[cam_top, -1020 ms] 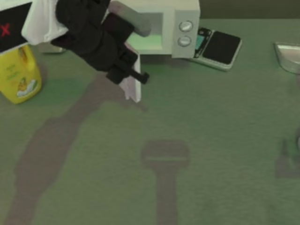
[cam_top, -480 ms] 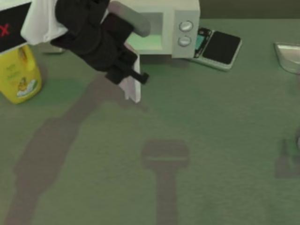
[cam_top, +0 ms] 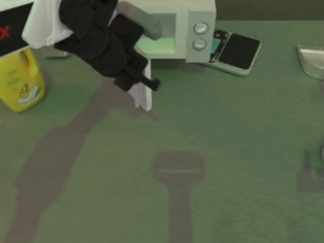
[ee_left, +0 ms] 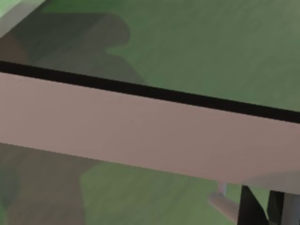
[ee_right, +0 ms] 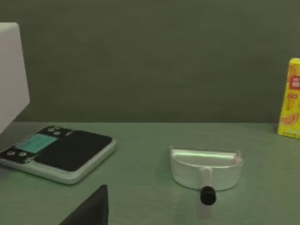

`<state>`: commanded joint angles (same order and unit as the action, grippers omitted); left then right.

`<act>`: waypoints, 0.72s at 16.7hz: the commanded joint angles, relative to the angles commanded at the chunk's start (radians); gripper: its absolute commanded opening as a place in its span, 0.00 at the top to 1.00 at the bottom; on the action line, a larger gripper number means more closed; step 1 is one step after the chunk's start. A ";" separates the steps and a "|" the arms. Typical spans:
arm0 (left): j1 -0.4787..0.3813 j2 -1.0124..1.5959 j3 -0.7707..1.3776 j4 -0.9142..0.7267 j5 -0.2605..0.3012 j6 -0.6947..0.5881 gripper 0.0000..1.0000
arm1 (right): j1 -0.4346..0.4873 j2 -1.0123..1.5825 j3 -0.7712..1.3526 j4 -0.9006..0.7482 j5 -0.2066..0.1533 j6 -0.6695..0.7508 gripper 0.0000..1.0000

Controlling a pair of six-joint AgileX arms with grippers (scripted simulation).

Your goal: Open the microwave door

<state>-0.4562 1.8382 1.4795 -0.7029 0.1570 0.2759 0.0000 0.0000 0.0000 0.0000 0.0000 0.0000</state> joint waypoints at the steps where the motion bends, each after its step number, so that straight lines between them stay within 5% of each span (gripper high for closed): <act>1: 0.000 0.000 0.000 0.000 0.000 0.000 1.00 | 0.000 0.000 0.000 0.000 0.000 0.000 0.00; 12: 0.029 -0.016 -0.021 -0.014 0.046 0.081 1.00 | 0.000 0.000 0.000 0.000 0.000 0.000 0.00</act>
<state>-0.4273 1.8221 1.4583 -0.7169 0.2026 0.3571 0.0000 0.0000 0.0000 0.0000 0.0000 0.0000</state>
